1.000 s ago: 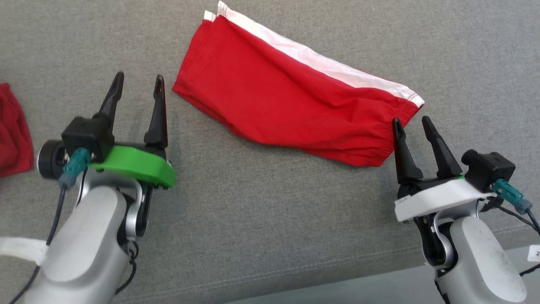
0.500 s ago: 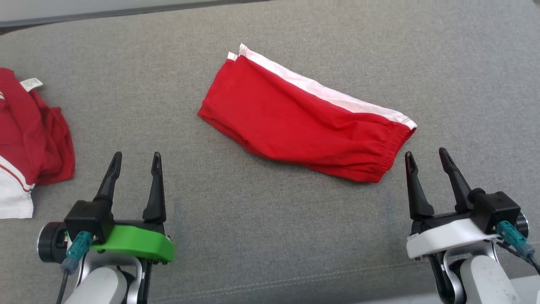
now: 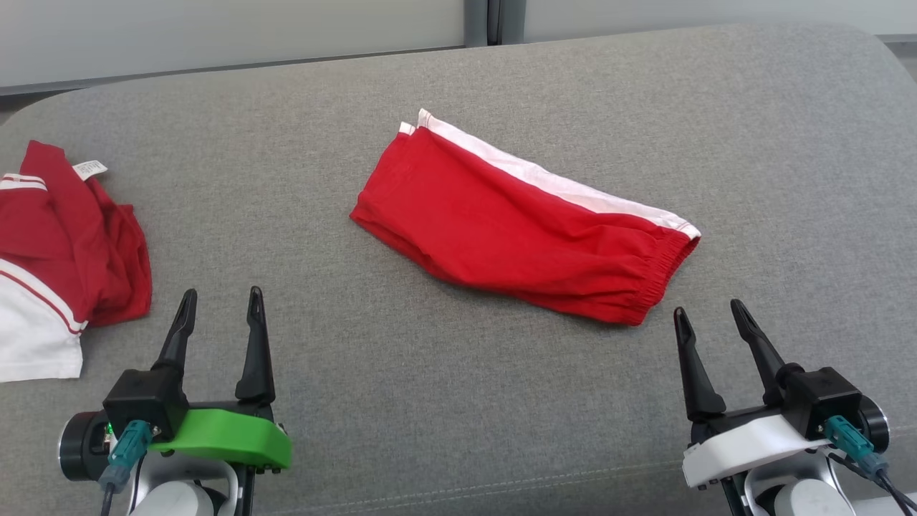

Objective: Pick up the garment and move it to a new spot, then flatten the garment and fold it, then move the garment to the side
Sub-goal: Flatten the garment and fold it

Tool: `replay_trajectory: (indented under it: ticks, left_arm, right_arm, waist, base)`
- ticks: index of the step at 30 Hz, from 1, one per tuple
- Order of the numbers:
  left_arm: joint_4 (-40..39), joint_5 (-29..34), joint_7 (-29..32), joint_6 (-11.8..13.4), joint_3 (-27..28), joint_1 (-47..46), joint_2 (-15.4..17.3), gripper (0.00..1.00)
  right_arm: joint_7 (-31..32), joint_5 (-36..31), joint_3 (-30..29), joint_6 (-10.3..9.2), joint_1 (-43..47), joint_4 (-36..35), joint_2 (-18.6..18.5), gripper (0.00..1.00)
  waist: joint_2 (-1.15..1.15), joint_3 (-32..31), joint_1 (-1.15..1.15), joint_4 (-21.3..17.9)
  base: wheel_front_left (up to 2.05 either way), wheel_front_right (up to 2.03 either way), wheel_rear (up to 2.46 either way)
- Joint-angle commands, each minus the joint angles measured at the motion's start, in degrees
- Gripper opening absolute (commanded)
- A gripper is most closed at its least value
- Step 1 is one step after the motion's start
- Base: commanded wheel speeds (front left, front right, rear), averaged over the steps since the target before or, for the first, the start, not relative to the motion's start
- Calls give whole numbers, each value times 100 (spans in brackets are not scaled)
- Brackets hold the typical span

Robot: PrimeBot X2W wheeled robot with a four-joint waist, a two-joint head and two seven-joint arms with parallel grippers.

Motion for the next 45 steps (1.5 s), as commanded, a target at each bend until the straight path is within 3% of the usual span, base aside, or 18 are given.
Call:
replay_trajectory:
  ticks: [1,10,13,18,27,37,45]
  left_arm:
    - [9,-28,-34,27,29,61,36,100]
    - [103,-72,19,-186,-70,-208,-10,100]
    - [455,-261,217,-656,-186,-793,-172,100]
    - [1063,-401,652,-1222,-443,-1645,-405,100]
    - [2574,-702,1372,-2002,-635,-3024,-795,100]
    - [4169,-958,1704,-2332,-548,-3823,-961,100]
    - [4782,-1160,1874,-2475,-520,-3928,-1174,100]
  right_arm:
    - [6,-8,3,-2,45,-33,-6,100]
    - [1,102,36,-2,20,-103,4,100]
    - [-11,175,54,-2,-117,-134,5,100]
    - [-40,183,139,-2,-281,-132,2,100]
    - [-180,313,307,-2,-604,55,3,100]
    - [-320,486,391,-2,-827,271,4,100]
    - [-354,617,336,-1,-874,324,4,100]
  waist:
    - [0,-10,0,-19]
    - [0,62,0,-37]
    - [0,302,0,-61]
    - [0,616,0,-187]
    - [0,1120,0,-604]
    - [0,1411,0,-866]
    - [0,1427,0,-795]
  base:
    - [0,0,0]
    - [0,0,0]
    - [0,0,0]
    - [0,0,0]
    - [0,0,0]
    - [0,0,0]
    - [0,0,0]
